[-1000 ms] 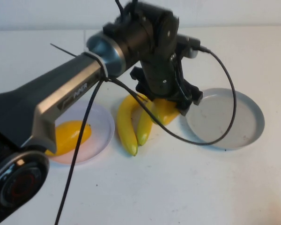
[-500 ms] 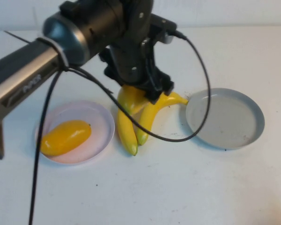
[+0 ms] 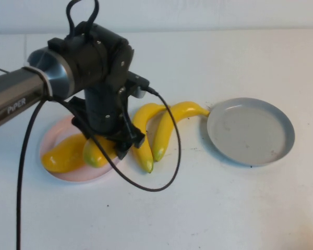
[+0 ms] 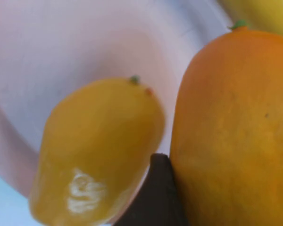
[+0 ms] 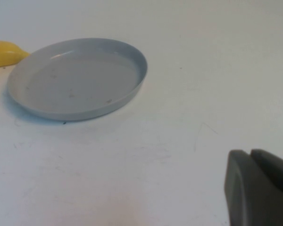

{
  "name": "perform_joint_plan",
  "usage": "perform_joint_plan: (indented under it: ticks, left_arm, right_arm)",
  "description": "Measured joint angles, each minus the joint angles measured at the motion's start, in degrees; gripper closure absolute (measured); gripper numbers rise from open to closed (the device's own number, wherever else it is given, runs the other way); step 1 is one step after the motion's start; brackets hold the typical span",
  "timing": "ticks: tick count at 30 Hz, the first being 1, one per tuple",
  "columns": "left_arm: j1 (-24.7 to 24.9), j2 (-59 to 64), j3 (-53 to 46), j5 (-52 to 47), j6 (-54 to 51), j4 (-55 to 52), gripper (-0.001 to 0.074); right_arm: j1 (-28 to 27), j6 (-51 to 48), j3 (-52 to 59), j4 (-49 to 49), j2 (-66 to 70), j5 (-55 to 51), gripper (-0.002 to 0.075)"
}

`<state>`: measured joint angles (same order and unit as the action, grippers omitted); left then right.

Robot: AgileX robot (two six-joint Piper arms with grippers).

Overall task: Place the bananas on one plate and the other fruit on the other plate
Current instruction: Put one type of fruit in the left plate

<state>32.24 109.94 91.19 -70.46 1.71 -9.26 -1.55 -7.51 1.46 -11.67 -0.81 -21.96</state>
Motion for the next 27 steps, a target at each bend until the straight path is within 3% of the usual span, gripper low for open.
perform_joint_plan:
  ticks: [8,19,27]
  left_arm:
    - [-5.0,0.0,-2.7,1.0,-0.1,3.1,0.0181]
    - [-5.1,0.0,-2.6,1.9,-0.4,3.7,0.0181]
    - [-5.1,0.0,-2.7,1.5,-0.4,3.6,0.0113]
  right_arm:
    - [0.0,0.0,0.0,0.0,0.0,0.0,0.0743]
    - [0.0,0.0,0.0,-0.1,0.0,0.0,0.0743]
    - [0.0,0.0,0.0,-0.1,0.0,0.0,0.0743]
